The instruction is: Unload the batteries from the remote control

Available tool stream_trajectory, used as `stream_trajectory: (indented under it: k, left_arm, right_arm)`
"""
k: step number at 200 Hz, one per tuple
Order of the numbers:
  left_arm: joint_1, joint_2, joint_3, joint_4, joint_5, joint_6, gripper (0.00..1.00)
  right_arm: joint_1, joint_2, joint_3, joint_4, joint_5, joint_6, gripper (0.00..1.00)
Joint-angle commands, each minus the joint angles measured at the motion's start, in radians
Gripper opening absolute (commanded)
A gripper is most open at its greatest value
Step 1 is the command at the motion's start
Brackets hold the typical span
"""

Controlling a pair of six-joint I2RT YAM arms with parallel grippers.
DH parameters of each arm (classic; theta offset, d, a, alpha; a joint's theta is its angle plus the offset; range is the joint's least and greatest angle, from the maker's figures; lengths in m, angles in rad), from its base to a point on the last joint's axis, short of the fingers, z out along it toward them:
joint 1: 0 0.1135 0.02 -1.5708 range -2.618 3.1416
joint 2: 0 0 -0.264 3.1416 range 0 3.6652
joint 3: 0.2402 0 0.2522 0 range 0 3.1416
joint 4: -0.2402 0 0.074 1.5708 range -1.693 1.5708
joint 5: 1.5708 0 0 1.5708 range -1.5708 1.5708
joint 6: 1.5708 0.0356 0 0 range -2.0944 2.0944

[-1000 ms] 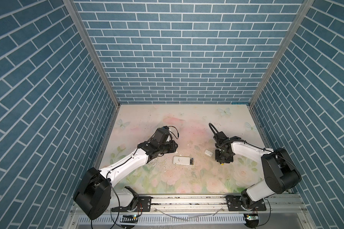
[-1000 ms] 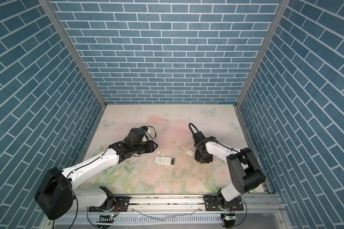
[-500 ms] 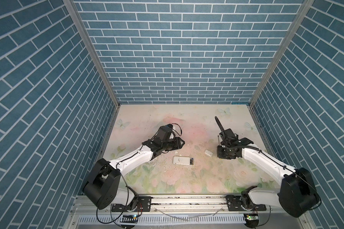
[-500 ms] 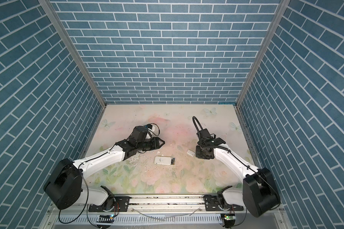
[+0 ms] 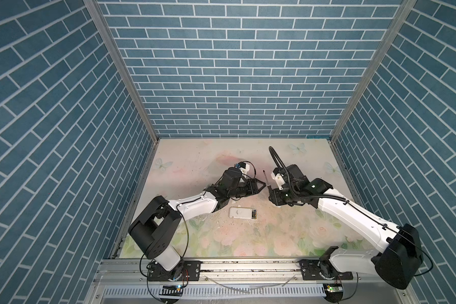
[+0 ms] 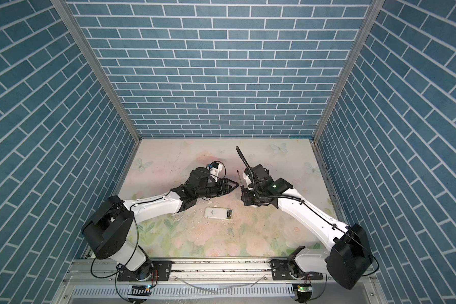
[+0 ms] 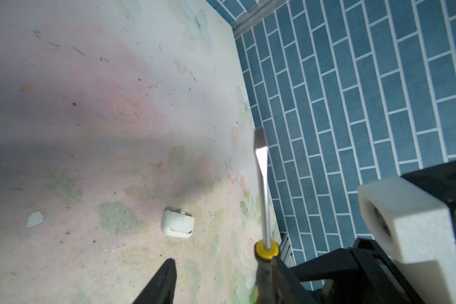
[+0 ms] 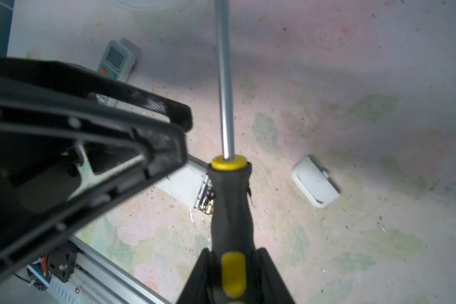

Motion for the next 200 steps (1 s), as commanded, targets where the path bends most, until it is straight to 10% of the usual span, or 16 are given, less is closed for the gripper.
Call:
stream_trajectory:
  k: [1,104,162,200]
  left_arm:
    - [-0.003,0.016,0.021,0.063,0.001,-0.021,0.57]
    - [-0.026,0.052,0.02,0.119,0.006,-0.046,0.39]
    - [-0.026,0.072,0.029,0.133,-0.002,-0.06,0.06]
    - [-0.01,0.082,0.027,0.182,-0.015,-0.107,0.0]
  right_arm:
    - [0.018,0.019,0.055,0.023,-0.028,-0.038,0.11]
    - [0.021,0.051,0.077,0.091,-0.075,-0.027,0.1]
    - [0.021,0.042,0.069,0.105,-0.07,-0.022,0.12]
    - [0.021,-0.013,0.028,0.145,-0.026,0.008,0.37]
